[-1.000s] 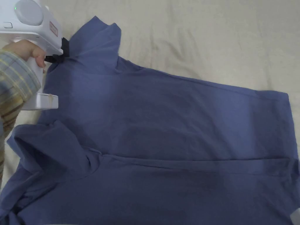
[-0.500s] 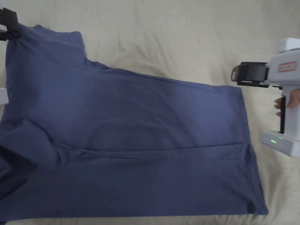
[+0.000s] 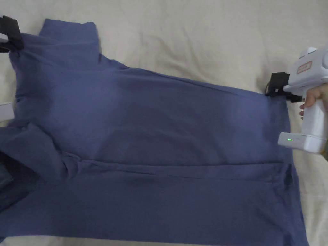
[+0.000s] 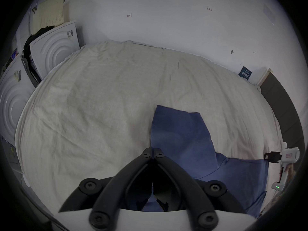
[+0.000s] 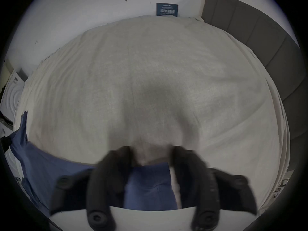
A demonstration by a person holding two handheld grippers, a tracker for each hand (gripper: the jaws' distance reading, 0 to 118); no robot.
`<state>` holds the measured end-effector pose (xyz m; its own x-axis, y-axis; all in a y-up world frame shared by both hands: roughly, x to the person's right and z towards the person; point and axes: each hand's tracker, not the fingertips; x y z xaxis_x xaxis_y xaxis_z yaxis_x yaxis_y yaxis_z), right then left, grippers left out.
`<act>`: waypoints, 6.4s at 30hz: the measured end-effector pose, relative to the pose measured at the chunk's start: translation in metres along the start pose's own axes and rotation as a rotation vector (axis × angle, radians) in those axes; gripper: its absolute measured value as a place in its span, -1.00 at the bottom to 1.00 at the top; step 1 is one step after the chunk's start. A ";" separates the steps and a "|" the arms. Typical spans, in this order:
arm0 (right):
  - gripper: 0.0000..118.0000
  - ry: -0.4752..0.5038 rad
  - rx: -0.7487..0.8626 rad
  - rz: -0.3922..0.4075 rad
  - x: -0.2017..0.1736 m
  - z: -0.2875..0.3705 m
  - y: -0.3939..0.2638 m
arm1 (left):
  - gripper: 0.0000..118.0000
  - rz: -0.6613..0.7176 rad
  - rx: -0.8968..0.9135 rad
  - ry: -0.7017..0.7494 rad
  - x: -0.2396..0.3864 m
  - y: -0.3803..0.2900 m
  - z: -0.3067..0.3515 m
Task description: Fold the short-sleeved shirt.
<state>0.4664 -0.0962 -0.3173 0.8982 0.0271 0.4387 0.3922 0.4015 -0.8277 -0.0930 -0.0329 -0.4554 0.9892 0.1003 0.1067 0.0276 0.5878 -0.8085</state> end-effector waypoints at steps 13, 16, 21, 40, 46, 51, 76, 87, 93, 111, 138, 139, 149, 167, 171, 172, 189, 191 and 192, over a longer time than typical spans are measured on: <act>-0.92 0.122 0.183 0.042 0.006 0.152 -0.034 | -1.00 0.038 0.094 -0.097 -0.025 -0.020 0.110; -0.92 0.165 0.235 0.039 0.010 0.196 -0.068 | -1.00 0.038 0.126 -0.124 -0.036 -0.039 0.147; -0.92 0.179 0.261 0.030 0.022 0.232 -0.137 | -1.00 0.055 0.138 -0.150 -0.059 -0.088 0.188; 0.43 0.108 0.124 -0.096 0.055 0.178 -0.292 | 0.56 0.219 -0.083 -0.010 -0.091 -0.262 0.177; 0.79 0.122 0.418 0.001 0.050 0.238 -0.269 | 1.00 0.090 0.218 0.028 -0.061 -0.225 0.225; 0.99 0.152 0.734 0.036 0.033 0.285 -0.263 | 1.00 -0.110 0.553 0.106 -0.009 -0.213 0.257; -0.97 0.150 0.948 0.065 -0.042 0.301 -0.293 | -1.00 -0.276 0.748 -0.019 0.070 -0.237 0.254; -0.98 0.154 0.881 0.107 -0.056 0.299 -0.288 | -0.96 -0.141 0.519 -0.143 0.037 -0.202 0.250; -0.98 0.144 0.851 0.113 -0.057 0.291 -0.281 | 0.81 0.091 0.245 -0.359 -0.053 -0.169 0.219; -0.98 0.084 0.723 0.083 -0.077 0.258 -0.261 | 1.00 0.483 -0.180 -0.631 -0.171 -0.256 0.097; -0.98 0.079 0.749 0.071 -0.042 0.271 -0.268 | -0.83 0.140 -0.068 -0.325 -0.030 -0.178 0.206; -0.98 0.080 0.752 0.073 -0.039 0.273 -0.270 | -0.83 0.110 -0.050 -0.340 -0.014 -0.176 0.215; -0.98 0.072 0.786 0.032 -0.005 0.286 -0.283 | -0.83 -0.149 -0.146 -0.467 0.149 -0.198 0.185; -0.98 0.026 0.780 -0.017 0.030 0.286 -0.294 | -0.30 -0.218 -0.010 -0.472 0.217 -0.217 0.181; -0.98 0.050 0.790 -0.008 0.022 0.287 -0.294 | -0.98 -0.264 0.123 -0.368 0.189 -0.223 0.201; -0.98 0.057 0.790 -0.004 0.020 0.287 -0.294 | -0.99 -0.278 0.123 -0.331 0.186 -0.233 0.197; -0.98 0.033 0.747 0.005 0.027 0.282 -0.306 | -0.99 -0.367 -0.089 -0.335 0.236 -0.342 0.131; -0.98 0.033 0.745 0.006 0.027 0.282 -0.305 | -0.99 -0.338 -0.097 -0.395 0.232 -0.327 0.137; -0.98 0.034 0.746 0.006 0.027 0.282 -0.305 | -0.97 -0.312 -0.078 -0.424 0.227 -0.318 0.146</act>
<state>0.3147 0.0402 0.0457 0.9105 0.0077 0.4135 0.1593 0.9162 -0.3678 0.1022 -0.0794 -0.0898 0.7879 0.2552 0.5604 0.3377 0.5819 -0.7398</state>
